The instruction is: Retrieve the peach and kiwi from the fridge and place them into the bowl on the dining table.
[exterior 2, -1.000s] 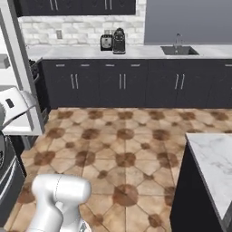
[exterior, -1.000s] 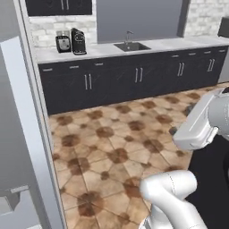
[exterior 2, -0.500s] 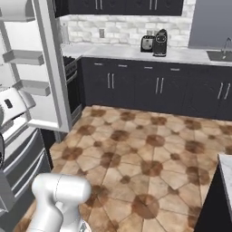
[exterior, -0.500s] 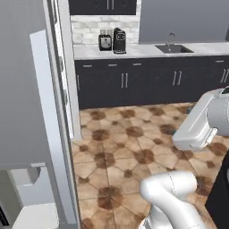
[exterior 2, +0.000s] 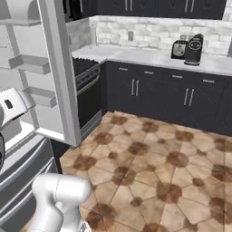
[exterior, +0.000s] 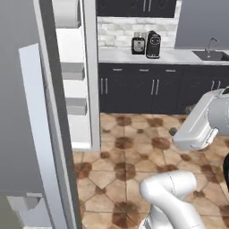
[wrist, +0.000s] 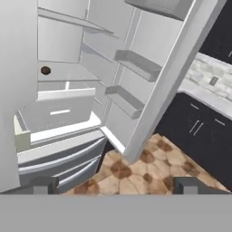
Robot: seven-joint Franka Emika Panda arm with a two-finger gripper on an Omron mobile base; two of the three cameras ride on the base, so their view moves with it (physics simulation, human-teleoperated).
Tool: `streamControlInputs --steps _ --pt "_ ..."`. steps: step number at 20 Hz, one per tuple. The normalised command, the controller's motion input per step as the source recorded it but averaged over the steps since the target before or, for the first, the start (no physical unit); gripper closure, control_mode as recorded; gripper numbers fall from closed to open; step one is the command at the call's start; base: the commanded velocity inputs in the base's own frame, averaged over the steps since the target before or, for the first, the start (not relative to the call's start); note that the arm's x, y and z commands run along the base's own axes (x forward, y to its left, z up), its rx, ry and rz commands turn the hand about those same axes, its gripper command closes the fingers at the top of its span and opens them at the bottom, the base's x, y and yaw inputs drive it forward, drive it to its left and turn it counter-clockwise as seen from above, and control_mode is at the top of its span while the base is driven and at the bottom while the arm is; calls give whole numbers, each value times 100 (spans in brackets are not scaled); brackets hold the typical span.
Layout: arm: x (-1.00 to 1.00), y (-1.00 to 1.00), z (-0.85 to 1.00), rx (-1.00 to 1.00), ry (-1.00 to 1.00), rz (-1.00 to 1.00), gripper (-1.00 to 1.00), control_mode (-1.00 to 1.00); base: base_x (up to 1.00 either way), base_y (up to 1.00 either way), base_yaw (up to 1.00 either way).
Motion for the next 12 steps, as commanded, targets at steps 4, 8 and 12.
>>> streamControlInputs --steps 4,8,12 --pt "0 0 0 0 0 0 -100 100 71 -7 32" --pt "0 0 0 0 0 0 -100 100 32 0 38" --pt "0 0 0 0 0 0 -100 100 8 0 41"
